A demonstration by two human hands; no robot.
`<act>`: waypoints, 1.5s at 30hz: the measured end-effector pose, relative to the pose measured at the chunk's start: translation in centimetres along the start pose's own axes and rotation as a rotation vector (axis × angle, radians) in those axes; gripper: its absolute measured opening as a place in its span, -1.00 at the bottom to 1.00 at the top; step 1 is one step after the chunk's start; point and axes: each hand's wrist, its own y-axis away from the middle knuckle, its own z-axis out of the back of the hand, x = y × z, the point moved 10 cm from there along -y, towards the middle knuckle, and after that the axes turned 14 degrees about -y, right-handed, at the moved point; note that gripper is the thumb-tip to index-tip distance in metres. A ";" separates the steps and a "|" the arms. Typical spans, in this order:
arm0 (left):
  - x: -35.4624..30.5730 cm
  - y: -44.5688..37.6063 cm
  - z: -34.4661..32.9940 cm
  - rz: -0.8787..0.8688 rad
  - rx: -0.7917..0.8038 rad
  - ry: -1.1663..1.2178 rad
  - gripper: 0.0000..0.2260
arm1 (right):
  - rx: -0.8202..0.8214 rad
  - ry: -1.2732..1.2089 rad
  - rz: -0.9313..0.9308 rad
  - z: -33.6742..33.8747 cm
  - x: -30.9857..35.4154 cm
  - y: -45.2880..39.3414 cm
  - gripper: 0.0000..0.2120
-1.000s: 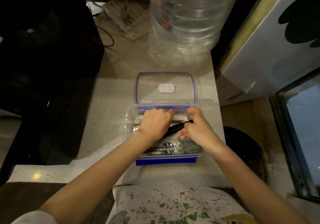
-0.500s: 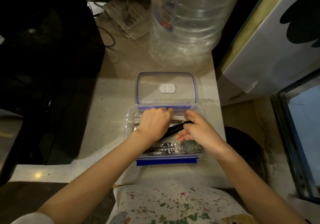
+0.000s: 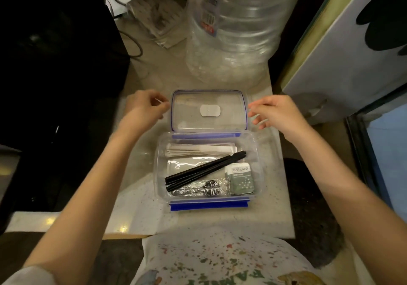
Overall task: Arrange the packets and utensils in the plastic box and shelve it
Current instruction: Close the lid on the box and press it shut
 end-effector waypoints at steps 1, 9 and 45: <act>1.1 -0.8 -0.8 0.055 0.011 -0.005 -0.83 | -0.015 0.048 -0.016 0.1 -0.7 -0.9 -0.86; 3.7 -2.5 -5.4 0.192 0.121 -0.005 -0.80 | -0.096 0.357 -0.037 -0.3 -3.5 -4.3 -0.82; 1.5 14.9 -2.4 -0.323 0.099 0.072 -0.07 | 0.205 0.118 0.381 -1.5 -5.4 10.7 -0.50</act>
